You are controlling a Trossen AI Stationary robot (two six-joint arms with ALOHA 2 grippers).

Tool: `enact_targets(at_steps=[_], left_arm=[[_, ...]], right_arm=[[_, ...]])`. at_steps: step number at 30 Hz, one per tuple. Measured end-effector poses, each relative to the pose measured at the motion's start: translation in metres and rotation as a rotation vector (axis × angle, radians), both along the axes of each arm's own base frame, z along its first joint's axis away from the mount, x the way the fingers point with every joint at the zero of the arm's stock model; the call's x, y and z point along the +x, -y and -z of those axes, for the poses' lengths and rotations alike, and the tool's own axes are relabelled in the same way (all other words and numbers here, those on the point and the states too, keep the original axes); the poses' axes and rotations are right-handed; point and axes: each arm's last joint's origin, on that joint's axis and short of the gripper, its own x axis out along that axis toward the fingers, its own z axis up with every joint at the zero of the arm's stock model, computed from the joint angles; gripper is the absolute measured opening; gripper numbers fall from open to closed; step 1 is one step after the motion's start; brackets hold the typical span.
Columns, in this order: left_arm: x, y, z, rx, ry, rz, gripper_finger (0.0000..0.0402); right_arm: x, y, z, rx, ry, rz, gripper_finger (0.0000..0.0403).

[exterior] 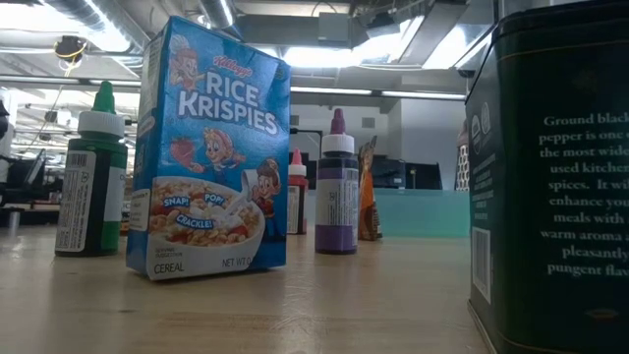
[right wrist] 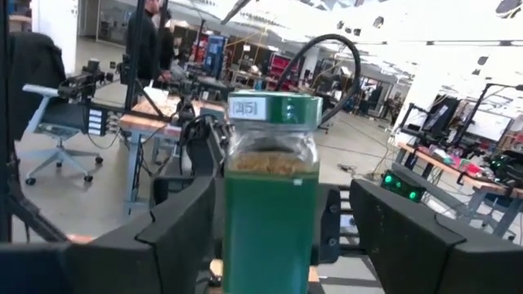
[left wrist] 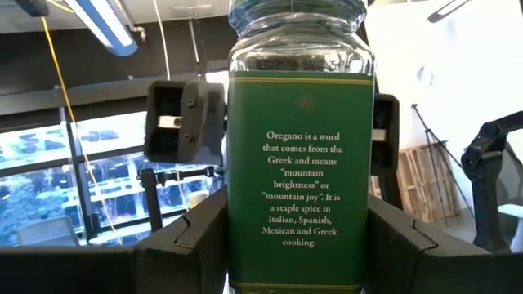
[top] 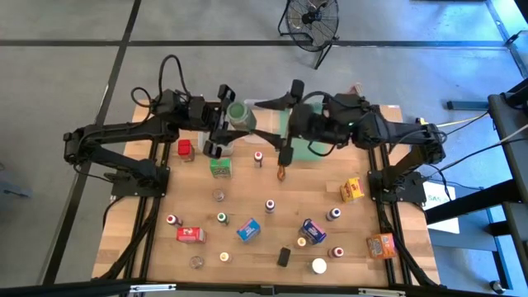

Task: Pick & Place Kitchen Items
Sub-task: Put the green seasoning bottle into the gray bin

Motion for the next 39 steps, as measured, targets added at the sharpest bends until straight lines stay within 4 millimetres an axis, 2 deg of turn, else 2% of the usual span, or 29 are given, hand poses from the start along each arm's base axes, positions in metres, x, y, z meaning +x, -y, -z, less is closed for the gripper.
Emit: enact_targets(at_steps=[9,17,21,25,30,39], left_arm=[[0.000,0.002,0.001,-0.006,-0.028,0.068,0.0194],[0.000,-0.001,0.003,-0.009,-0.048,0.061,0.0194],[0.000,-0.001,0.003,0.004,-0.046,0.057,0.0194],[0.000,-0.005,0.004,-0.008,-0.054,0.053,0.0194],[-0.002,-0.012,0.005,-0.007,-0.079,0.067,0.0194],[-0.001,-0.013,0.009,-0.057,-0.129,0.076,0.0241]], right_arm=[[0.015,-0.002,0.007,0.026,0.033,-0.019,0.0287],[0.032,-0.002,0.019,0.032,0.026,-0.022,0.0287],[0.034,0.001,0.022,0.023,0.007,-0.030,0.0285],[0.036,0.003,0.025,0.020,-0.017,-0.027,0.0261],[0.036,0.004,0.027,0.021,-0.030,-0.004,0.0201],[0.035,0.004,0.030,-0.021,-0.071,0.005,0.0197]])
